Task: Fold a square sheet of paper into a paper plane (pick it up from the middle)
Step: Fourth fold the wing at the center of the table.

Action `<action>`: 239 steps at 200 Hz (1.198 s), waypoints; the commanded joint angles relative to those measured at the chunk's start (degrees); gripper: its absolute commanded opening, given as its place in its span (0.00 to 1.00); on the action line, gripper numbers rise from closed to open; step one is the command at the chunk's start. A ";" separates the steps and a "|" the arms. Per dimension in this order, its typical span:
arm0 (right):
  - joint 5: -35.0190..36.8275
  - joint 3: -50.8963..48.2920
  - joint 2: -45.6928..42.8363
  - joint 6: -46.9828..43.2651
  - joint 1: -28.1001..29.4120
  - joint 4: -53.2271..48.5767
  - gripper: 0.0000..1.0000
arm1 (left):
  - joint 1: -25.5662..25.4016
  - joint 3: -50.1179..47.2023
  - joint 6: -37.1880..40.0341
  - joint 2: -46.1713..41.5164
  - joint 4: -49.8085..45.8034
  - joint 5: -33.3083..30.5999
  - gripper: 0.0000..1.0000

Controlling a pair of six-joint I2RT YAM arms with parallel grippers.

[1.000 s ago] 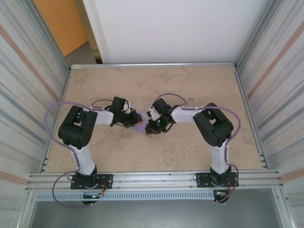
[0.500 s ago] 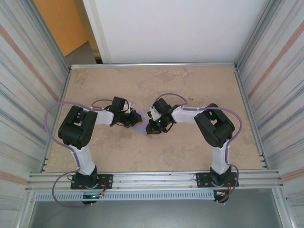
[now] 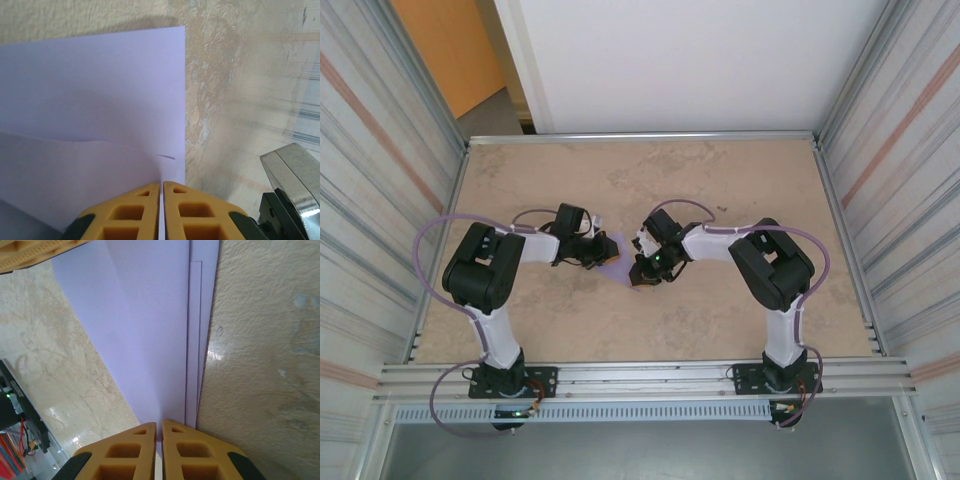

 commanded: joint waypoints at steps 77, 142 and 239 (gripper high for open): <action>2.51 -2.90 -0.93 -0.39 -0.59 -6.42 0.11 | -0.52 -1.45 1.57 2.97 -6.40 -3.63 0.13; 1.59 4.10 -3.53 0.75 -1.54 -1.55 0.14 | -0.55 -1.22 1.39 2.69 -6.34 -3.35 0.12; 3.95 8.53 6.45 -0.79 0.42 -2.82 0.05 | -1.04 -0.17 1.22 1.55 -6.92 -2.87 0.12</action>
